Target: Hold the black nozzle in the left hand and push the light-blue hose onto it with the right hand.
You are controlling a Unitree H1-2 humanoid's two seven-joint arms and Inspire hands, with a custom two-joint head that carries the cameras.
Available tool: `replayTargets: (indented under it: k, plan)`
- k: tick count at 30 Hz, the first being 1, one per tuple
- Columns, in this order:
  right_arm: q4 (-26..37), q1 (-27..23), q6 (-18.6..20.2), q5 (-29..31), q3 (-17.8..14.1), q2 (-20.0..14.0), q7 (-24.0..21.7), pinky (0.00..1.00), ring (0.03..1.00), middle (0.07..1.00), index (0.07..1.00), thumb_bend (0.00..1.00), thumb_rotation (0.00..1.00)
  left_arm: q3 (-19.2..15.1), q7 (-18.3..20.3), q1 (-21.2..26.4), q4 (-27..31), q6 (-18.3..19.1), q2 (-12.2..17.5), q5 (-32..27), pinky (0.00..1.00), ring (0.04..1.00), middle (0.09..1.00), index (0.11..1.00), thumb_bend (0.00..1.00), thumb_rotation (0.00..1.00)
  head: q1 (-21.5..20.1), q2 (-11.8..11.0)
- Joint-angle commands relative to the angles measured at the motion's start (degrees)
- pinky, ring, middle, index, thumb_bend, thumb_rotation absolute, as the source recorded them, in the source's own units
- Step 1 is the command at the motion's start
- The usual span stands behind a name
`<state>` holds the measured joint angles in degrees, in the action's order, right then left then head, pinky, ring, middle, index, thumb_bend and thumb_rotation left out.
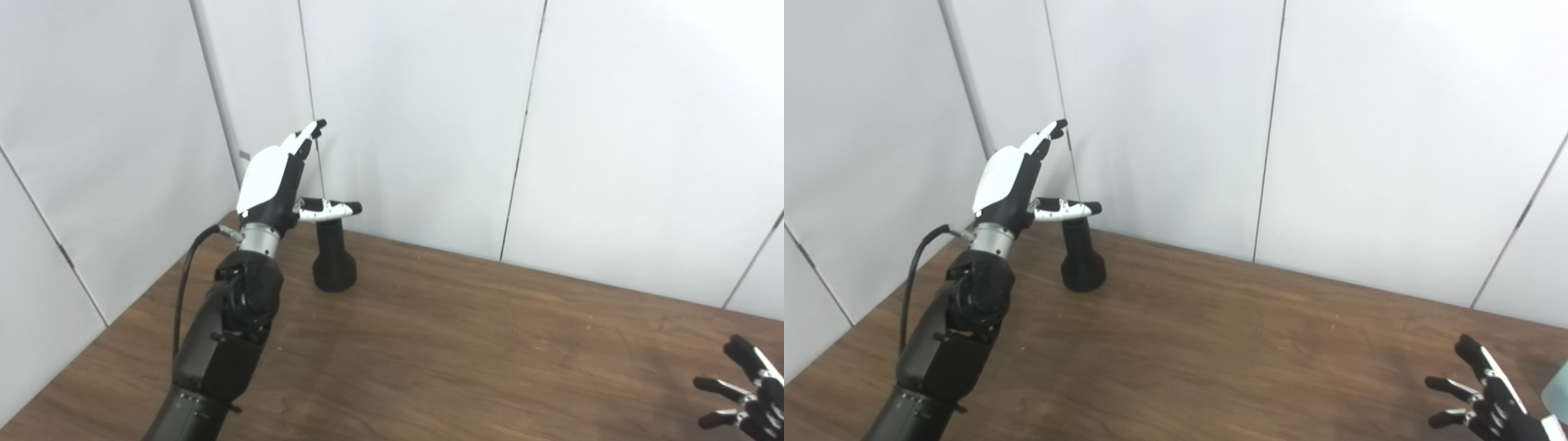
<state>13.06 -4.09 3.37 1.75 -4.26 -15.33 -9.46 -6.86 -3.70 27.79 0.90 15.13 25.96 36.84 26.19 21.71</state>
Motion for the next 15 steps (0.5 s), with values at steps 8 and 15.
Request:
replayTargets:
  k: [8, 15]
  plan:
    - [1.6, -1.6, -2.3, 0.7, -1.1, -1.3, 0.0, 0.5, 0.751, 0.958, 0.961, 0.63, 0.0, -0.1, 3.6, 2.0, -1.5, 11.1, 2.6, -0.1, 1.0, 1.0, 1.0, 0.99, 1.0, 0.36, -0.3, 0.3]
    - [2.5, -1.6, -0.9, -1.0, -1.4, -1.1, 1.1, 0.47, 0.724, 0.947, 0.956, 0.64, 0.0, -4.1, 9.4, 1.7, -3.5, 11.8, -0.1, 0.7, 1.0, 1.0, 0.991, 0.997, 1.0, 0.36, 0.1, 0.9]
